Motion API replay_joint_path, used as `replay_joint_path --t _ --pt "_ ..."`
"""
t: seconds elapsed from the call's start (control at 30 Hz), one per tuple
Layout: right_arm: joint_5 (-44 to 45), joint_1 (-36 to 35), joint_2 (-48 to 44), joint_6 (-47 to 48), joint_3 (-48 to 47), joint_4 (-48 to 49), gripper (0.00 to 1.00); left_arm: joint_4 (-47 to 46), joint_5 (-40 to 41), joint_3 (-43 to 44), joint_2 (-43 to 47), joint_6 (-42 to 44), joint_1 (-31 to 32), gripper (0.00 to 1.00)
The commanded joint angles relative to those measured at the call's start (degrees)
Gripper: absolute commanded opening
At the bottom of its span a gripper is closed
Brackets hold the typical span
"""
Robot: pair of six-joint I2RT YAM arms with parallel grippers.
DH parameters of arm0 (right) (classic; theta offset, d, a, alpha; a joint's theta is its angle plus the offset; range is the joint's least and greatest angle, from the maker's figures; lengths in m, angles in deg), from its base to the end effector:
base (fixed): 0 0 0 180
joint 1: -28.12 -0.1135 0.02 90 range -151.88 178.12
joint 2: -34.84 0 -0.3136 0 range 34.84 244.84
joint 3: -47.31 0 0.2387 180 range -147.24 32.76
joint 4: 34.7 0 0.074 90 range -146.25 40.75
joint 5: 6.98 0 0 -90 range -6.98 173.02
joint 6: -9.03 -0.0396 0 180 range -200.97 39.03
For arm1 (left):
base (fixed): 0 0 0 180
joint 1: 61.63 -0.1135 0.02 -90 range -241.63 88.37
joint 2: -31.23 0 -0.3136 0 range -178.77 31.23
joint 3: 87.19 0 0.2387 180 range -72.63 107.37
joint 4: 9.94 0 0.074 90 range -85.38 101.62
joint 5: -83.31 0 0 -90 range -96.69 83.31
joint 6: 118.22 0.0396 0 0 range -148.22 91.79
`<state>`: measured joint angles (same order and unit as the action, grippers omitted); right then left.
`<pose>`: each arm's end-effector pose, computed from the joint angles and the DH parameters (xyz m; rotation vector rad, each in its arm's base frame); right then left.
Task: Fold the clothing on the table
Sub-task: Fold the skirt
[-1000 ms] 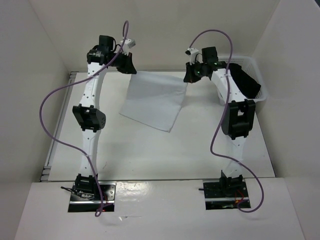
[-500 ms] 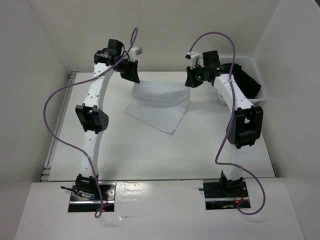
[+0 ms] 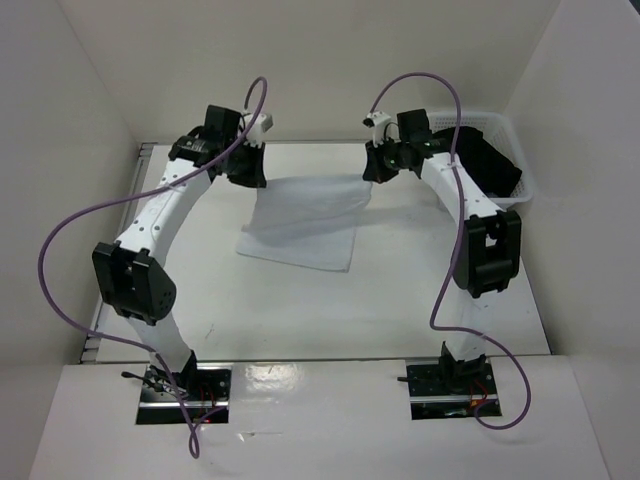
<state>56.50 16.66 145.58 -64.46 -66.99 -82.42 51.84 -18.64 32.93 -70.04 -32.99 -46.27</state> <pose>0.4354 0.1063 0.3454 -0.7717 2.1581 0.4944 0.3736 -0.1111 0.4214 0.3214 2.3149 -0.4183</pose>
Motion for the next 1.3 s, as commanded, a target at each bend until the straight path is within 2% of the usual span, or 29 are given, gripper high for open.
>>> replay_joint_path --t 0.0,0.23,0.5,0.77,0.9,1.27 --pt "1.7 0.0 -1.7 0.4 0.5 2.8 0.00 -10.7 2.1 -11.0 -1.7 0.3 -3.6 0.00" --pt "2.7 -0.5 -0.4 0.4 1.7 3.4 0.00 -19.7 3.3 -18.5 -4.3 2.7 -4.8 0.00" --pt "4.5 -1.5 1.5 -0.1 1.8 6.2 0.00 -28.8 6.5 -17.0 -4.8 5.6 -5.3 0.00" --pt "9.1 -2.1 -2.5 -1.7 6.5 13.0 0.00 -36.9 11.6 -14.3 -4.3 7.4 -5.3 0.00" --pt "12.5 -2.6 -3.5 -1.7 7.7 14.8 0.00 -37.5 13.4 -11.0 -6.9 7.9 -5.3 0.00" --pt "22.3 -4.9 -6.0 -2.3 12.9 22.9 0.00 -44.1 22.6 -14.2 -7.4 9.2 -4.8 0.00"
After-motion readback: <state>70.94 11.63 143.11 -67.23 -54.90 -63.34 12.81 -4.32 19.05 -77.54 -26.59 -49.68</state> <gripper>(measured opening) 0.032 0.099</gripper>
